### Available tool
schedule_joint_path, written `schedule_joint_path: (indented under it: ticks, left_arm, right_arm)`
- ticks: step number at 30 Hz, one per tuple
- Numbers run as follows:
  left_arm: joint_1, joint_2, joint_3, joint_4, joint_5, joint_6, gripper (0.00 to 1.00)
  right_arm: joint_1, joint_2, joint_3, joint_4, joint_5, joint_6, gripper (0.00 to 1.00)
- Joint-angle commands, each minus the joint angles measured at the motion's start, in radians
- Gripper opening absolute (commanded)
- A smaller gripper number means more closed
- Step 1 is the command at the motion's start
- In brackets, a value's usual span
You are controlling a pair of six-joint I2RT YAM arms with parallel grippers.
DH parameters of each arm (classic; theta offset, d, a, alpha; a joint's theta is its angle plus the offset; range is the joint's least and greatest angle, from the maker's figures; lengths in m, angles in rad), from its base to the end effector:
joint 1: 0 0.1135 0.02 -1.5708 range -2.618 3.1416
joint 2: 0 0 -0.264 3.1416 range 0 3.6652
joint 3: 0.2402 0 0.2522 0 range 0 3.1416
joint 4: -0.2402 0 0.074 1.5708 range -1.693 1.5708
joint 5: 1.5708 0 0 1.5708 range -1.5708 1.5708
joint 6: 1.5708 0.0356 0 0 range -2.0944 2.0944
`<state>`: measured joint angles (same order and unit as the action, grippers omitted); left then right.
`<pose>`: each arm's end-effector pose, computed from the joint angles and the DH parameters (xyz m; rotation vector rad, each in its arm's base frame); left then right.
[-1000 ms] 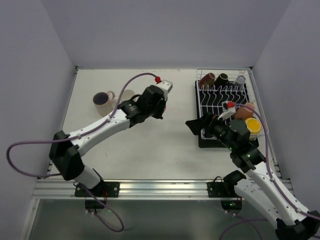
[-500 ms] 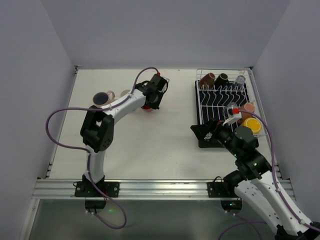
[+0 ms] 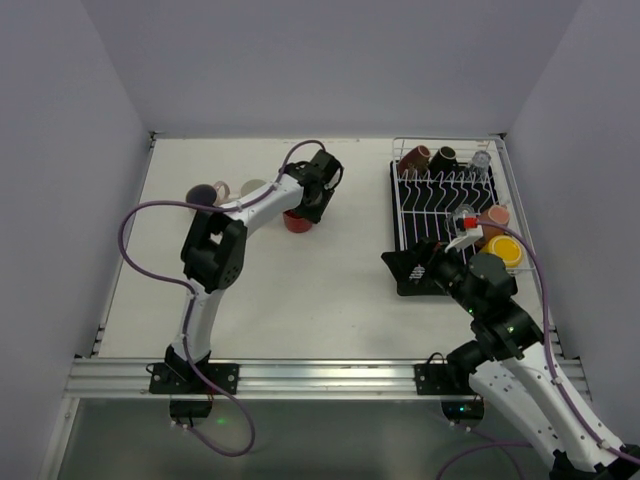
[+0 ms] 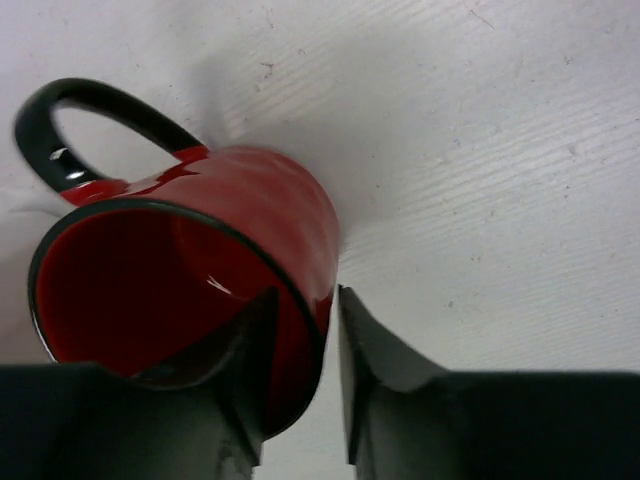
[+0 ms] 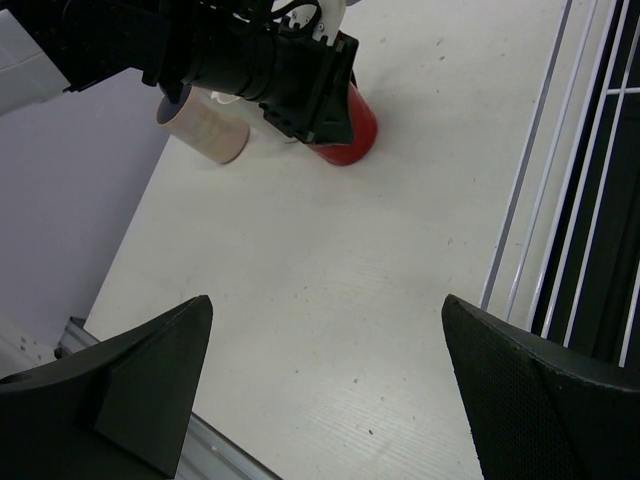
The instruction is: Unload the cups from the dish rack
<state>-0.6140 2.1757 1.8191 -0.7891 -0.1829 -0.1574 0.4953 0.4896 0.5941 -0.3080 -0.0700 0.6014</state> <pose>0.3843 -0.2629 0.2021 0.5550 2.6230 0.0101 0.1146 0.0648 0.3007 0.0455 1.8542 0.8428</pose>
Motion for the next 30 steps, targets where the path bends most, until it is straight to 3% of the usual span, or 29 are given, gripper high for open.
schedule_joint_path:
  ticks: [1, 10, 13, 18, 24, 30]
  left_arm:
    - [0.011, -0.017, 0.060, -0.041, -0.036, 0.039, 0.39]
    - [0.011, -0.114, 0.051, 0.000, -0.093, 0.022, 0.84]
    - [0.005, -0.250, 0.005, 0.092, -0.063, 0.006, 0.91]
    - [-0.076, -0.645, -0.213, 0.373, 0.161, -0.053, 0.99]
    - [-0.135, -1.026, -0.515, 0.465, 0.341, -0.129, 1.00]
    - [-0.136, -1.362, -0.906, 0.481, 0.427, -0.148, 1.00]
  right_arm:
    - [-0.001, 0.006, 0.013, 0.004, -0.002, -0.017, 0.99]
    - [-0.003, 0.023, 0.079, -0.103, 0.094, -0.040, 0.99]
    - [-0.003, 0.015, 0.101, -0.152, 0.208, -0.041, 0.99]
    - [-0.004, 0.035, 0.142, -0.197, 0.283, -0.025, 0.96]
    - [-0.040, 0.107, 0.187, -0.310, 0.574, -0.032, 0.94]
    - [-0.323, 0.148, 0.196, -0.332, 0.569, -0.092, 0.99]
